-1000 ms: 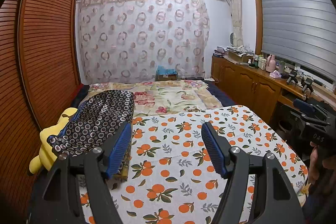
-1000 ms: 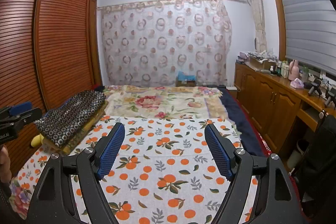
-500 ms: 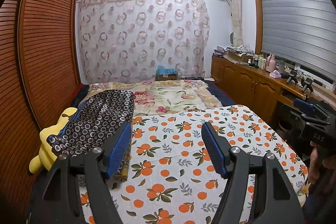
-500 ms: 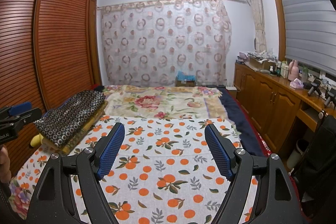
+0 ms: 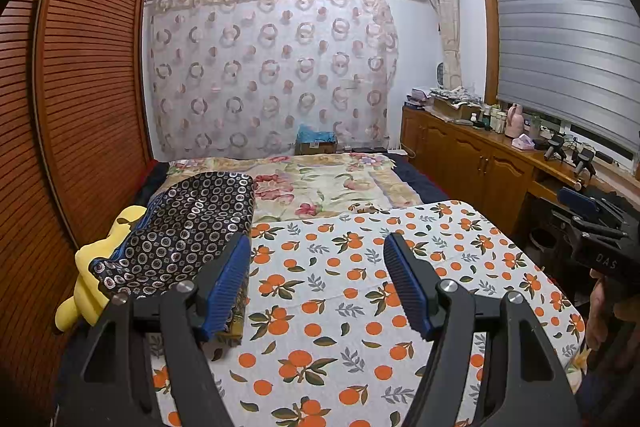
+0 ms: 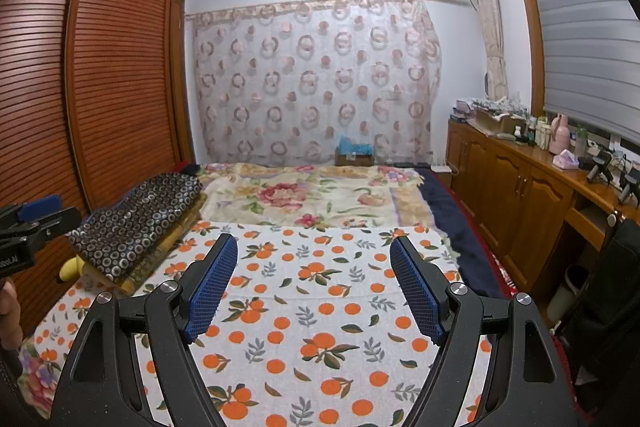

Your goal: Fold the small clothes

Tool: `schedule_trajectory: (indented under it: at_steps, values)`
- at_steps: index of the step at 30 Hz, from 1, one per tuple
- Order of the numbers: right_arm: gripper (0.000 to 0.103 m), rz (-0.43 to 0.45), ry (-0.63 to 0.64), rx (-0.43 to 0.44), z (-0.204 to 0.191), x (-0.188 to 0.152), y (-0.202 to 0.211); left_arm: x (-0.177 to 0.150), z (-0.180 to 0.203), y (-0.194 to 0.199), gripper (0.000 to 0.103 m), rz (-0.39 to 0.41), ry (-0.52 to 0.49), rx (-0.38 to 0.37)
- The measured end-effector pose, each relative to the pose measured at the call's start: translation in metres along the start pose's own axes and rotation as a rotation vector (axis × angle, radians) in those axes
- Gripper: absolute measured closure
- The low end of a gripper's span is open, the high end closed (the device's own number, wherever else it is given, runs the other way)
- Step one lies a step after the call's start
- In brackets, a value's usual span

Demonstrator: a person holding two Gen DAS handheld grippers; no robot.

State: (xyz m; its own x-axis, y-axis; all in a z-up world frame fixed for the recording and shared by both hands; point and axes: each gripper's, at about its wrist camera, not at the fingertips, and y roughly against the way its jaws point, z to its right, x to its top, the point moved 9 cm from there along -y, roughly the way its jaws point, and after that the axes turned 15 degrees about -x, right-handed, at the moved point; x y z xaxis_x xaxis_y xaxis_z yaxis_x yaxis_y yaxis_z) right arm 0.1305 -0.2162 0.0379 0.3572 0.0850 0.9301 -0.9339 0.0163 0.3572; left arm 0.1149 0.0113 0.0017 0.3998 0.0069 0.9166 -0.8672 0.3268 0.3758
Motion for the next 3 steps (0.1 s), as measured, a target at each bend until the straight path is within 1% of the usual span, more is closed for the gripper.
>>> schedule_trajectory:
  at_steps: [3]
  values:
    - [0.022, 0.001, -0.001, 0.0, -0.0001, 0.0, 0.0002, -0.0001, 0.0013, -0.0008, 0.034, 0.001, -0.001, 0.001]
